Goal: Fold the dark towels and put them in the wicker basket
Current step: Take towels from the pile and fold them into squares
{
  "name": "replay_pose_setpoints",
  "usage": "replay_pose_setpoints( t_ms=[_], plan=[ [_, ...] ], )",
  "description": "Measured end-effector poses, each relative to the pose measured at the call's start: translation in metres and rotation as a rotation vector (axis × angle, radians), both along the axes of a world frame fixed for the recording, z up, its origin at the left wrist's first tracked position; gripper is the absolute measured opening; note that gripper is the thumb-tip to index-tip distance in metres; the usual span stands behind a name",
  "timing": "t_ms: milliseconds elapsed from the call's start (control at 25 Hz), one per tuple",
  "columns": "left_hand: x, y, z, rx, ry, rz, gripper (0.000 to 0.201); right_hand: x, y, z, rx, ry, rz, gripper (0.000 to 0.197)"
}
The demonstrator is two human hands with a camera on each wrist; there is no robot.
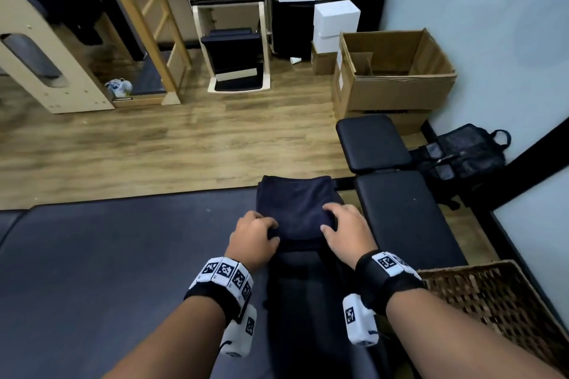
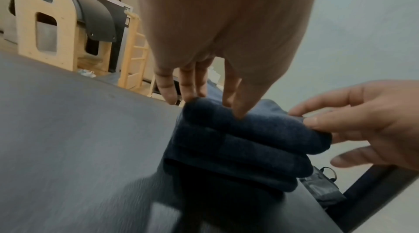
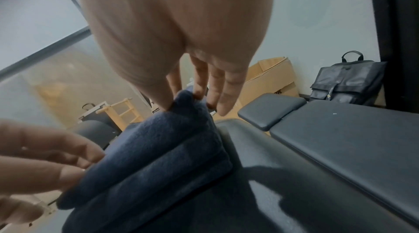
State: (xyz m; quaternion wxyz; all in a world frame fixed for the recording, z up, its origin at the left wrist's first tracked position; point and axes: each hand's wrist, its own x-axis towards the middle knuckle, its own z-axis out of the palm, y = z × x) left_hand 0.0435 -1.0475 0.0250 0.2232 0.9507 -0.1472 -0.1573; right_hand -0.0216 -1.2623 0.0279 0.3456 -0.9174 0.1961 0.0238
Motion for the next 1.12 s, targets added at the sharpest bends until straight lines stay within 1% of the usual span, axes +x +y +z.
replay_pose_setpoints(
  t_ms=[80, 200, 240, 320, 360, 400, 440, 520, 560, 600, 640, 720, 760, 800, 880, 920, 960, 1000, 1040, 1120],
  plan=[
    [-0.003, 0.001, -0.008, 0.026, 0.004, -0.011, 0.036, -0.002, -0.001, -0.01, -0.023, 0.042, 0.044, 0.041],
    [-0.005, 0.003, -0.006, 0.057, 0.01, 0.006, 0.03, -0.001, -0.003, -0.012, -0.021, 0.105, 0.064, 0.042],
    [-0.005, 0.003, -0.004, 0.045, 0.019, 0.021, 0.024, -0.001, -0.001, -0.011, -0.023, 0.09, 0.072, 0.043],
    [-0.005, 0.006, 0.0, -0.017, 0.036, 0.106, 0.011, -0.002, 0.003, -0.007, 0.0, 0.029, 0.097, 0.048],
    [-0.006, 0.008, 0.001, -0.046, 0.029, 0.153, 0.01, -0.001, 0.005, -0.005, 0.009, 0.015, 0.109, 0.05],
    [-0.007, 0.011, 0.002, -0.048, 0.041, 0.175, 0.011, 0.0, 0.006, -0.004, -0.001, 0.03, 0.126, 0.051],
    [-0.01, 0.014, 0.003, -0.033, 0.075, 0.166, 0.015, 0.001, 0.007, -0.003, -0.028, 0.075, 0.147, 0.049],
    [-0.019, 0.021, 0.003, -0.013, 0.191, 0.115, 0.031, -0.001, 0.006, -0.001, -0.058, 0.213, 0.172, 0.049],
    [-0.021, 0.024, 0.005, -0.034, 0.222, 0.111, 0.035, -0.003, 0.004, 0.001, -0.049, 0.264, 0.159, 0.052],
    [-0.024, 0.027, 0.005, -0.066, 0.237, 0.125, 0.035, -0.007, 0.002, 0.001, -0.042, 0.281, 0.129, 0.054],
    [-0.028, 0.032, 0.007, -0.101, 0.245, 0.165, 0.03, -0.012, 0.001, 0.003, -0.05, 0.27, 0.09, 0.055],
    [-0.042, 0.045, 0.009, -0.102, 0.269, 0.218, 0.011, -0.024, 0.003, 0.003, -0.08, 0.23, 0.042, 0.049],
    [-0.057, 0.056, 0.008, -0.081, 0.282, 0.238, 0.006, -0.032, 0.009, 0.002, -0.079, 0.232, 0.058, 0.043],
    [-0.067, 0.062, 0.005, -0.056, 0.303, 0.237, 0.007, -0.039, 0.011, -0.001, -0.072, 0.26, 0.057, 0.041],
    [-0.105, 0.091, -0.004, -0.027, 0.356, 0.308, 0.009, -0.054, 0.029, -0.008, -0.077, 0.328, 0.057, 0.049],
    [-0.123, 0.105, -0.01, -0.016, 0.383, 0.343, 0.012, -0.059, 0.034, -0.013, -0.08, 0.339, 0.008, 0.054],
    [-0.146, 0.123, -0.016, -0.006, 0.407, 0.397, 0.012, -0.064, 0.043, -0.016, -0.064, 0.342, -0.031, 0.055],
    [-0.171, 0.141, -0.022, 0.002, 0.431, 0.455, 0.008, -0.069, 0.054, -0.019, -0.049, 0.353, -0.041, 0.051],
    [-0.197, 0.16, -0.027, 0.013, 0.45, 0.507, 0.008, -0.075, 0.066, -0.023, -0.042, 0.368, 0.001, 0.044],
    [-0.248, 0.195, -0.036, 0.04, 0.482, 0.617, 0.019, -0.088, 0.098, -0.03, -0.06, 0.411, 0.196, 0.032]
  ],
)
